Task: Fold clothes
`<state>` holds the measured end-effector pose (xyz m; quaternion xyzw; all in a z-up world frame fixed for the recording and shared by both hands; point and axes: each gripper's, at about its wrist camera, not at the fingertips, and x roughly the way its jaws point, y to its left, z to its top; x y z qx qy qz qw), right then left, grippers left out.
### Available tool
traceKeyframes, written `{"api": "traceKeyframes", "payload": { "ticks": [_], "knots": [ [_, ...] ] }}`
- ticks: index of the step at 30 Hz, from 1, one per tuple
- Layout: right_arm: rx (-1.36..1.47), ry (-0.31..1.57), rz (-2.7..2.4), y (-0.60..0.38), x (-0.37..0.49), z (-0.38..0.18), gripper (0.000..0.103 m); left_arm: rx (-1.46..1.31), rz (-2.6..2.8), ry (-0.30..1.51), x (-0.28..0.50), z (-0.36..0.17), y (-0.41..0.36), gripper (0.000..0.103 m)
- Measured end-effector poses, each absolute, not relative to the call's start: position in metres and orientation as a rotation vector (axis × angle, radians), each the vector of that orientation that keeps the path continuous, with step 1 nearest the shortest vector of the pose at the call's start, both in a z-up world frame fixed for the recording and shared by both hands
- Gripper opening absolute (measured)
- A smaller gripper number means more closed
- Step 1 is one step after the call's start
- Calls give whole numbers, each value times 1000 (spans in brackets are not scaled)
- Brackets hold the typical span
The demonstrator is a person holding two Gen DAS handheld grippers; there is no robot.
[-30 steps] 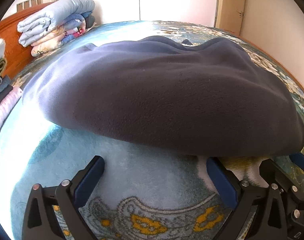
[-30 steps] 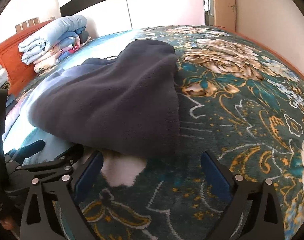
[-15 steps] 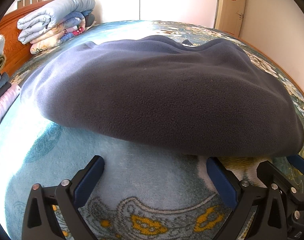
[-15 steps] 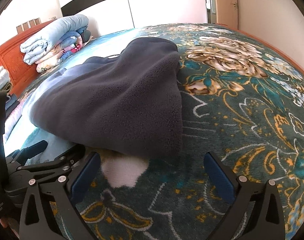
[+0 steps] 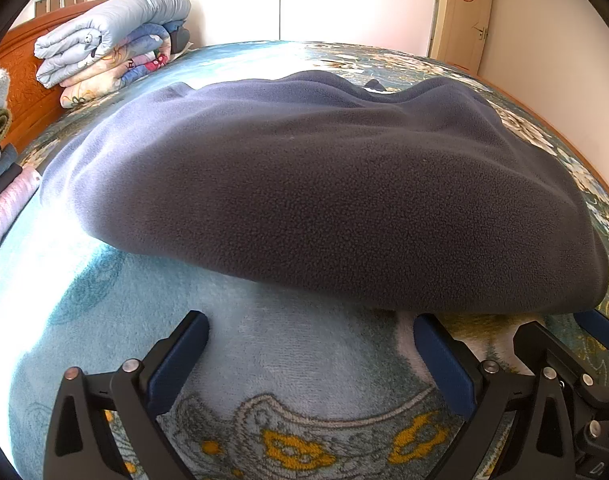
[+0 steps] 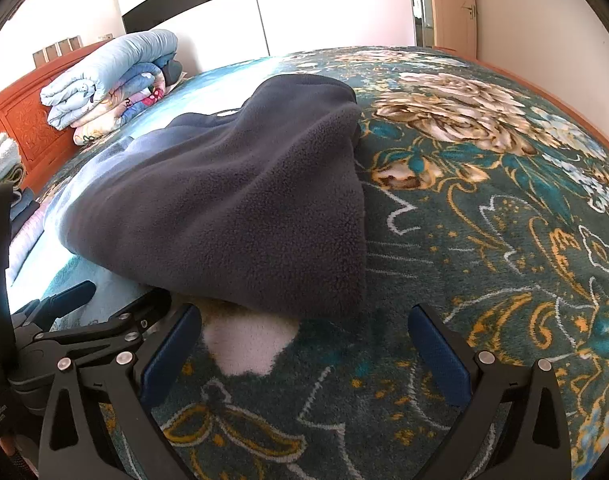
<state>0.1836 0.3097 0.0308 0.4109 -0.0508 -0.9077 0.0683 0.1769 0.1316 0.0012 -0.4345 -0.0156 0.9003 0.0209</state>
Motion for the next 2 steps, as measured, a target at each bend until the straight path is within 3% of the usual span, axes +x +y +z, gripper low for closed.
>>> {"api": "traceKeyframes", "payload": {
  "ticks": [2],
  "knots": [
    [1239,-154,-2733,310,184,31,103,-1346,2792,-50,177,1,132,103]
  ]
}}
